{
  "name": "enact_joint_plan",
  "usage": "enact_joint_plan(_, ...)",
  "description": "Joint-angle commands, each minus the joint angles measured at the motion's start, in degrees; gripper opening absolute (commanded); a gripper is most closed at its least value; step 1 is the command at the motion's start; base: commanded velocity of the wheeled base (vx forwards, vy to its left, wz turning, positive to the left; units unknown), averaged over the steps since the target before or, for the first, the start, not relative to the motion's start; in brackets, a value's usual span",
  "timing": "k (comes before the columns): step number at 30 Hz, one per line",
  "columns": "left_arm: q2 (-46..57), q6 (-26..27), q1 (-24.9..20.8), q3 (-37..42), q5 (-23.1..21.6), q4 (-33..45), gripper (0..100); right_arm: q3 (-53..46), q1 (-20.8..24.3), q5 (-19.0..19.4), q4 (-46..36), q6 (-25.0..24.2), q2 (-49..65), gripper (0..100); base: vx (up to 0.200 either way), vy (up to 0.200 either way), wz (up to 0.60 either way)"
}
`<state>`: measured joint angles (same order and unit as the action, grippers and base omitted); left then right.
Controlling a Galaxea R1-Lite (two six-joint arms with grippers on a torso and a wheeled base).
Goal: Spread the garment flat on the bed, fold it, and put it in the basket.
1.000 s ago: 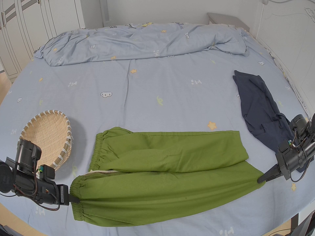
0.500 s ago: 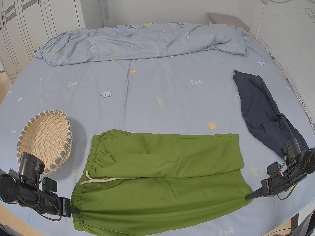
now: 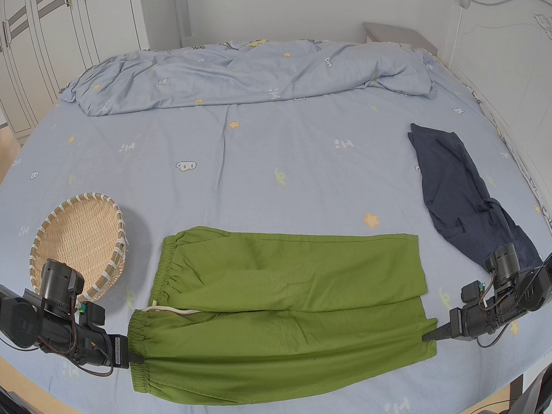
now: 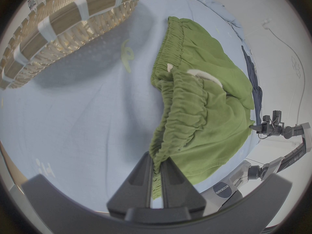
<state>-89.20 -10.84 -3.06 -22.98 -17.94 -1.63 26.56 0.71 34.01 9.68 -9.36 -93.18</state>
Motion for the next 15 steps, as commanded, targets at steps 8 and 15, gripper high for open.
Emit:
enact_joint_plan(8, -3.0, 0.1, 0.2, -1.2, -0.1, -0.1, 0, -0.5, -0.1, 0.0, 1.0, 0.0, -1.6, 0, 0.0, 0.0, 0.0)
enact_joint_plan(15, -3.0, 0.1, 0.2, -1.2, -0.1, -0.1, 0, -0.7, -0.1, 0.0, 1.0, 0.0, -1.6, 0, 0.0, 0.0, 0.0)
